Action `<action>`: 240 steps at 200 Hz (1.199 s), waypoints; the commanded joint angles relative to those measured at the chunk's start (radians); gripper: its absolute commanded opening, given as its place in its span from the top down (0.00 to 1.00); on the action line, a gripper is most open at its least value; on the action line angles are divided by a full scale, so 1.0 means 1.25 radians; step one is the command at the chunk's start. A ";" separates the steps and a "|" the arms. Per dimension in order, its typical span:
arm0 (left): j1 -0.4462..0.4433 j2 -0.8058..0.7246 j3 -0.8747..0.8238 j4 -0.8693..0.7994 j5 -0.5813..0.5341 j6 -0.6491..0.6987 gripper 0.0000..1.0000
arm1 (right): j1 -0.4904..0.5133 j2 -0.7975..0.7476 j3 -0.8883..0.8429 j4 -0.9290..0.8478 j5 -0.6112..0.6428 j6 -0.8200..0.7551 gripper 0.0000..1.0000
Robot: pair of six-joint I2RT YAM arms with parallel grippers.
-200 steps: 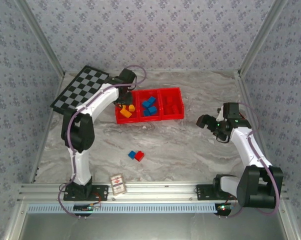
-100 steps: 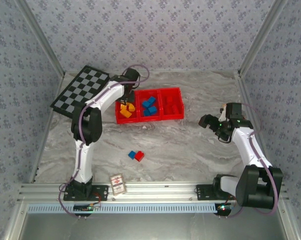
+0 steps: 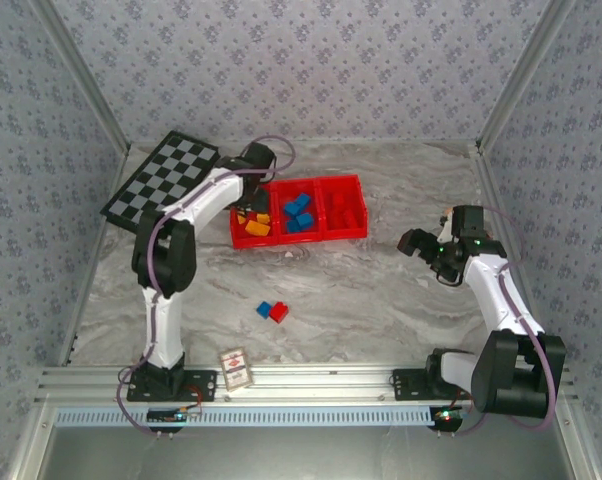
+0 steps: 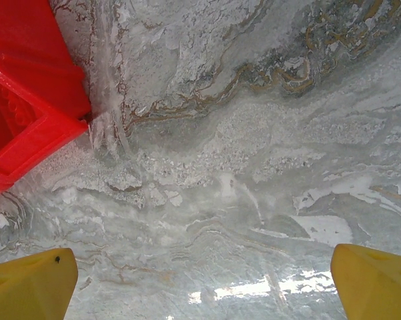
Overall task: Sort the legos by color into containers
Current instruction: Place the lego in the container, then pick up the lego from the middle-left of the table.
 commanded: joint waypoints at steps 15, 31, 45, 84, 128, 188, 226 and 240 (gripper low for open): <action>-0.022 -0.116 -0.083 0.022 0.048 -0.016 0.21 | -0.005 -0.009 0.000 -0.014 -0.008 -0.006 0.00; -0.040 -0.152 -0.121 0.027 0.063 -0.019 0.21 | -0.004 -0.010 -0.001 -0.015 -0.010 -0.004 0.00; -0.062 -0.180 -0.153 0.027 0.071 -0.029 0.20 | -0.001 -0.010 -0.002 -0.015 -0.011 -0.001 0.00; -0.139 -0.260 -0.269 0.033 0.090 -0.042 0.12 | 0.010 -0.019 -0.004 -0.015 -0.010 0.005 0.00; -0.215 -0.345 -0.396 0.042 0.175 -0.008 0.07 | 0.020 -0.027 -0.006 -0.015 -0.006 0.012 0.00; -0.396 -0.339 -0.409 0.013 0.195 0.011 0.14 | 0.080 -0.015 0.005 0.012 0.012 0.049 0.00; -0.436 -0.280 -0.401 -0.014 0.190 -0.027 0.23 | 0.109 -0.017 0.020 0.000 0.032 0.056 0.00; -0.447 -0.269 -0.406 -0.022 0.172 -0.041 0.24 | 0.111 -0.018 0.022 -0.004 0.037 0.055 0.00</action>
